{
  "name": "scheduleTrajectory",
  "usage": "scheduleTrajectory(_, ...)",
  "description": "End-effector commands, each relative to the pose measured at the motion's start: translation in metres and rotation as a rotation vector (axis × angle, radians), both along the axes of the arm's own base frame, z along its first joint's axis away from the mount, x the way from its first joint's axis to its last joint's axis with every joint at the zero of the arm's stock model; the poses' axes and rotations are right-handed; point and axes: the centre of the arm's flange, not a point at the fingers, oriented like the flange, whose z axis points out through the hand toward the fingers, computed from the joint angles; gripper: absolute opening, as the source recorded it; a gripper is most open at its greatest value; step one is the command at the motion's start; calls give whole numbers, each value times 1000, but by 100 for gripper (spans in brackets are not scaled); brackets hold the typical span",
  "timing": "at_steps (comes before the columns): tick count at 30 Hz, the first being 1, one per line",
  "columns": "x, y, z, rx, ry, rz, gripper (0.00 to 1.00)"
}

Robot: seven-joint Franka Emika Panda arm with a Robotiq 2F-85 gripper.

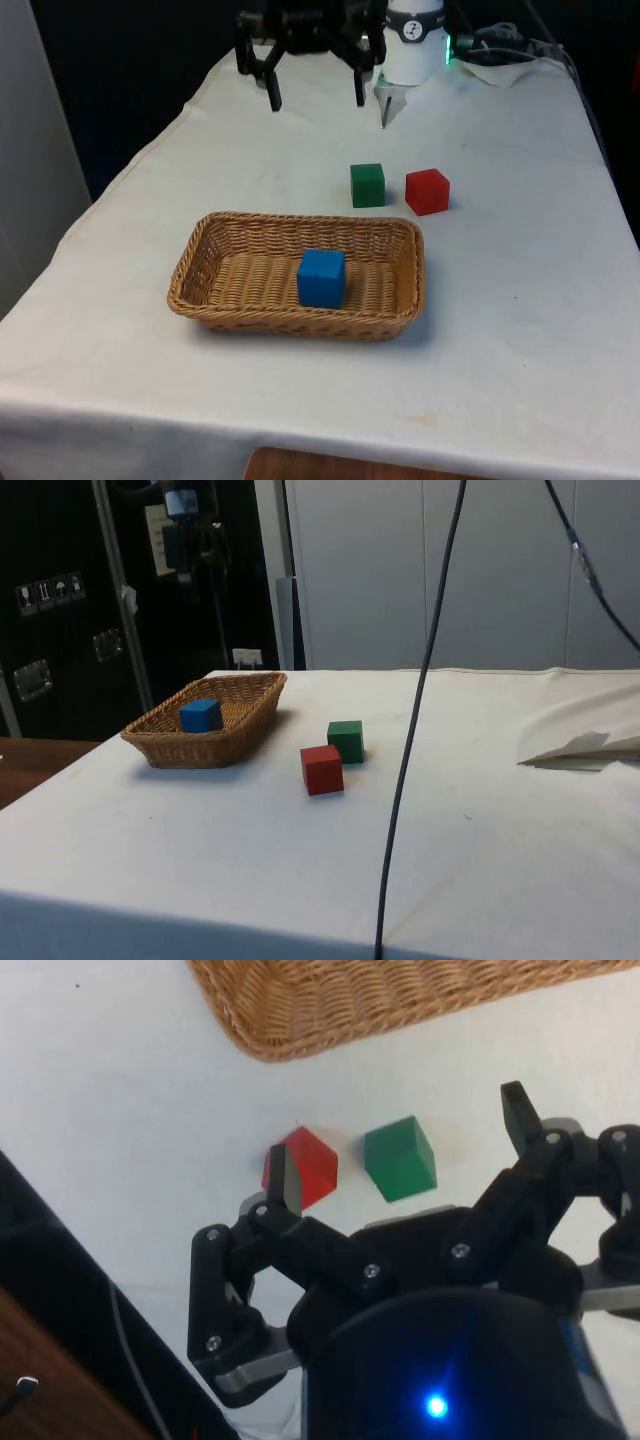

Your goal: Pick up the blue cube and place it into the basket.

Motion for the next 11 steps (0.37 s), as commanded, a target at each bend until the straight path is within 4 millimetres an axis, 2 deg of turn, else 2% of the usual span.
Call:
scheduleTrajectory(1, -5, 1, 8, -8, -7, -1, 100)
scheduleTrajectory(2, 0, 0, 0, 0, 0, 0, 100)
scheduleTrajectory(5, -10, 3, 14, -11, -11, 2, 100)
scheduleTrajectory(11, -19, 6, 16, -4, -4, 8, 100)
